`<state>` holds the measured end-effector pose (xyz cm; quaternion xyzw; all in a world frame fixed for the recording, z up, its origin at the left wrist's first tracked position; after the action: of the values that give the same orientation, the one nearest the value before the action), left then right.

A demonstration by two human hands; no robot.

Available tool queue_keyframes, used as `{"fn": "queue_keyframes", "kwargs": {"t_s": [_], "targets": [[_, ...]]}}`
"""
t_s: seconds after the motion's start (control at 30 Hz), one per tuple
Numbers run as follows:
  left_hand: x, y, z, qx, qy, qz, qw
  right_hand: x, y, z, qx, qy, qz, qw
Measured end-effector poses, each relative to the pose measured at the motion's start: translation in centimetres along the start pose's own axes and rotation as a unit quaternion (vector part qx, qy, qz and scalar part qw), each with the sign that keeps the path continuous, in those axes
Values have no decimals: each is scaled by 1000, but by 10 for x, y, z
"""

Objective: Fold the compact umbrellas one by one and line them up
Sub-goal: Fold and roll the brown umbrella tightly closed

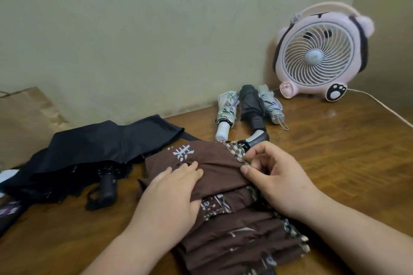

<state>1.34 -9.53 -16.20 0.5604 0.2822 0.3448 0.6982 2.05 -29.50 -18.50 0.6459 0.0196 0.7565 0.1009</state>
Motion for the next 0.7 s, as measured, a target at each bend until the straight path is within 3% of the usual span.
{"fn": "queue_keyframes", "kwargs": {"t_s": [0.17,0.37,0.7], "targets": [[13,5,2,-27,45,-10,999,-2,-1,0,4,-12,-13,1000],[27,9,16,-11,47,-35,998,3,1,-4,-2,-14,26,1000],[28,13,12,-70,52,-59,994,17,6,-15,-31,-2,24,999]]}}
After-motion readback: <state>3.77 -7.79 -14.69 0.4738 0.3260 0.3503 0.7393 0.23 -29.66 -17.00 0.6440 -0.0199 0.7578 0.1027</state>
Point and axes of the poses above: each hand's wrist, its own z-axis towards the middle knuckle, its own y-axis out of the back of the hand, x = y × z, the point moved 8 cm from there along z, towards the middle knuckle, and after that the axes turned 11 degrees about -y, right-handed, at the moved point
